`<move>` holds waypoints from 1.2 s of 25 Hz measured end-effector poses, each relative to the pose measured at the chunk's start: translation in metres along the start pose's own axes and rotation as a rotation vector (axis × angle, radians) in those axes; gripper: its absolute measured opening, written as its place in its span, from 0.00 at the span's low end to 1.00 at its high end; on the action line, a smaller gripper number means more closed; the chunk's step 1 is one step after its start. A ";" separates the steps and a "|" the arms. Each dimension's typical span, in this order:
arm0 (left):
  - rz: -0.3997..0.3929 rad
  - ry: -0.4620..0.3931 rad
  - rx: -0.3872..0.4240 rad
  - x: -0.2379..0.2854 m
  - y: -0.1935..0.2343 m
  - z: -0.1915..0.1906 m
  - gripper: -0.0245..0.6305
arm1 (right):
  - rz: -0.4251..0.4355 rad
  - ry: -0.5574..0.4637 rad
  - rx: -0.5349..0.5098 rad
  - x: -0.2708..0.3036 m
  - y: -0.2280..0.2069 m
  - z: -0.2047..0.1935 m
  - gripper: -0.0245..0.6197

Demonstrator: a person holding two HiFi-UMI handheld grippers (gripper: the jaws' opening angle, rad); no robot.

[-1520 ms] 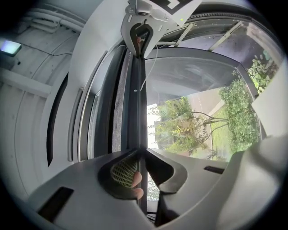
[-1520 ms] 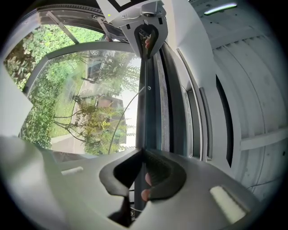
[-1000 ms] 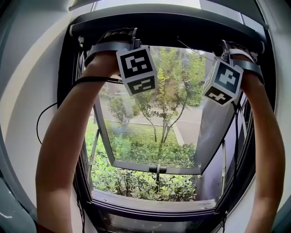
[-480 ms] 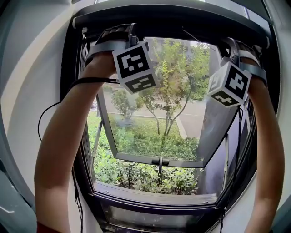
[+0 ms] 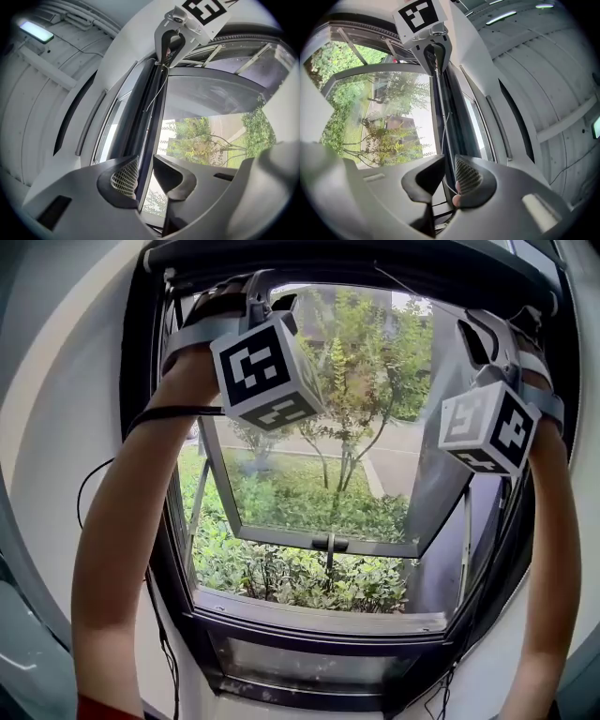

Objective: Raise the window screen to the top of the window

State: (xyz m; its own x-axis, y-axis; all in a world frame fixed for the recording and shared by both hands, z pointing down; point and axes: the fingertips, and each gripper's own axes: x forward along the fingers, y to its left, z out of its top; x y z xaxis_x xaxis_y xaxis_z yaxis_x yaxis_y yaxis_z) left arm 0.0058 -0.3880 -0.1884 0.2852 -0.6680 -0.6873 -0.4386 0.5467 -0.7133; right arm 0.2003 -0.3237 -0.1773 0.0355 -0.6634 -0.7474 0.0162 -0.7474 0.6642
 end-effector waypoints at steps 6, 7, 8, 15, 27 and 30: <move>-0.020 -0.049 -0.039 -0.041 -0.017 0.011 0.16 | -0.002 -0.006 0.079 -0.028 0.006 -0.010 0.15; -0.023 -0.064 -0.053 -0.050 -0.021 0.013 0.16 | 0.000 -0.007 0.093 -0.033 0.009 -0.011 0.15; -0.025 -0.076 -0.064 -0.059 -0.024 0.016 0.16 | 0.002 -0.008 0.107 -0.039 0.012 -0.012 0.15; -0.037 -0.134 -0.173 -0.118 -0.042 0.024 0.16 | 0.008 -0.038 0.196 -0.090 0.033 -0.012 0.15; -0.084 -0.102 -0.434 -0.200 -0.082 -0.003 0.16 | 0.083 -0.083 0.435 -0.186 0.078 0.006 0.15; -0.110 -0.079 -0.493 -0.217 -0.100 -0.013 0.16 | 0.102 -0.092 0.491 -0.207 0.086 0.009 0.15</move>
State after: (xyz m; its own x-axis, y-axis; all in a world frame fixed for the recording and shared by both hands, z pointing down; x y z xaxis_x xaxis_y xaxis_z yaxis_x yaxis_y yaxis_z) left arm -0.0236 -0.3044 0.0333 0.4076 -0.6578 -0.6334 -0.7466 0.1594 -0.6459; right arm 0.1851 -0.2514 0.0343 -0.0758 -0.7177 -0.6922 -0.4554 -0.5926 0.6644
